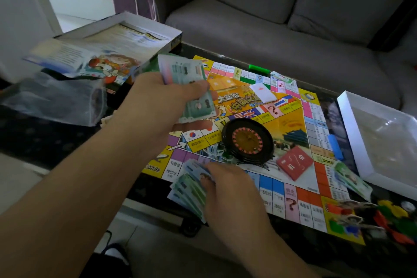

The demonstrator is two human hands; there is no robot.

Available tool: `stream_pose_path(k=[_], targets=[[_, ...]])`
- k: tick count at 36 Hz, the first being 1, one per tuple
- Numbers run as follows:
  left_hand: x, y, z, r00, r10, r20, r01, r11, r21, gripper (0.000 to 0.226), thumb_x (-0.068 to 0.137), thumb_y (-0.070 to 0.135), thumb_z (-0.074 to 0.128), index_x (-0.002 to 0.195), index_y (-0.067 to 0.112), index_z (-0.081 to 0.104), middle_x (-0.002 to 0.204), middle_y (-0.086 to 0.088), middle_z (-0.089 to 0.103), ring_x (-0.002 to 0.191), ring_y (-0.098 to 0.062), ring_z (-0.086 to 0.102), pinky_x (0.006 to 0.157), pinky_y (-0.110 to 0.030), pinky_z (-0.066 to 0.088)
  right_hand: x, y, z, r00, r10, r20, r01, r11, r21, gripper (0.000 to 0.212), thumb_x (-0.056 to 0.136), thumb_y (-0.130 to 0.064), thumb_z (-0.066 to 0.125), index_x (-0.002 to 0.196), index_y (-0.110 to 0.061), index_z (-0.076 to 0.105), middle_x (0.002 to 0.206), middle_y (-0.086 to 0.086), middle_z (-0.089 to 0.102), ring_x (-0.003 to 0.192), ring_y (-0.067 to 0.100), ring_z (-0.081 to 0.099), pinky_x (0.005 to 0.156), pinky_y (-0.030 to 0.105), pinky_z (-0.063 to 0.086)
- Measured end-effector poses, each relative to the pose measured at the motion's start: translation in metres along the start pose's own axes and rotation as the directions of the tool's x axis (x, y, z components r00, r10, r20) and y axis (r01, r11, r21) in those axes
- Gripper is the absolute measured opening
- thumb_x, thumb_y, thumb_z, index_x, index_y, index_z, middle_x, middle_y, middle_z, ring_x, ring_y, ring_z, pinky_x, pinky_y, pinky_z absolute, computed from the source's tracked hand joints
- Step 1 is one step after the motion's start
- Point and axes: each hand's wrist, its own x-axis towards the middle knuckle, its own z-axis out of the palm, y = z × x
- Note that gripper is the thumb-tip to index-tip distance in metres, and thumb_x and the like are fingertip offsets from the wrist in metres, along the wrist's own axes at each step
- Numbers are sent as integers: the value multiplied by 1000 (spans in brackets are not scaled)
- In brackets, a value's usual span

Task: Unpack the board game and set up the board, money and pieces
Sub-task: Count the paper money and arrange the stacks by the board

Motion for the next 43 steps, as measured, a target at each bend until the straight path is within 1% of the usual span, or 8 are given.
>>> stream_pose_path(k=[7,13,15,18,22,26,35,43], targets=[[0,2,-4,1000,-8,7,8,1000,-19,19,92,13,75,110,7,71,94,-9,81,84,-24,80,62,-41,64,-2,-3,0,999,44,4,-45,994,98,25,108,-31,53,132,-31,59,118,-17,50,111,4,52,92,26,53],[0,2,-6,1000,-7,17,8,1000,-30,26,92,13,75,116,6,70,96,-10,81,86,-25,80,66,-44,65,0,11,-38,981,174,82,-191,839,509,13,106,-32,58,99,-35,69,95,-16,74,82,-10,68,54,7,48],[-1,0,-6,999,-21,33,22,999,-33,26,91,12,75,116,7,70,96,-10,81,85,-25,80,66,-44,65,-2,19,-54,978,187,88,-201,767,609,13,105,-33,59,106,-39,71,97,-18,76,85,-10,69,65,11,51],[-6,-9,-2,994,-61,87,64,998,-21,26,89,12,77,114,8,71,99,-11,81,86,-28,80,66,-43,65,-4,33,-74,974,212,75,-178,525,832,19,100,-25,64,109,-35,79,108,-14,79,99,7,76,95,43,55],[-17,-25,15,967,-144,212,146,989,6,24,85,15,79,109,10,76,100,-11,81,88,-30,80,70,-44,65,-5,40,-89,968,246,-39,-11,197,980,33,89,-24,64,119,-21,79,123,-1,77,116,22,73,105,49,51],[-29,-37,40,907,-208,366,213,977,27,22,89,19,75,111,15,78,104,-8,81,94,-28,79,68,-43,66,-6,44,-88,952,288,-103,36,229,973,34,96,-24,63,127,-20,75,122,5,77,114,31,73,101,55,55],[-32,-39,61,838,-285,465,339,940,-35,25,96,13,66,118,8,76,115,-14,78,104,-33,76,82,-50,64,-15,62,-97,904,373,-210,-44,570,821,18,104,-33,62,108,-37,78,102,-6,79,94,17,77,88,53,61],[-33,-45,69,875,-220,432,223,974,45,26,96,3,65,119,11,74,112,-10,79,99,-34,77,76,-55,64,-21,67,-101,908,381,-171,-70,543,837,15,101,-34,65,103,-37,79,96,-10,79,89,12,76,87,47,62]])
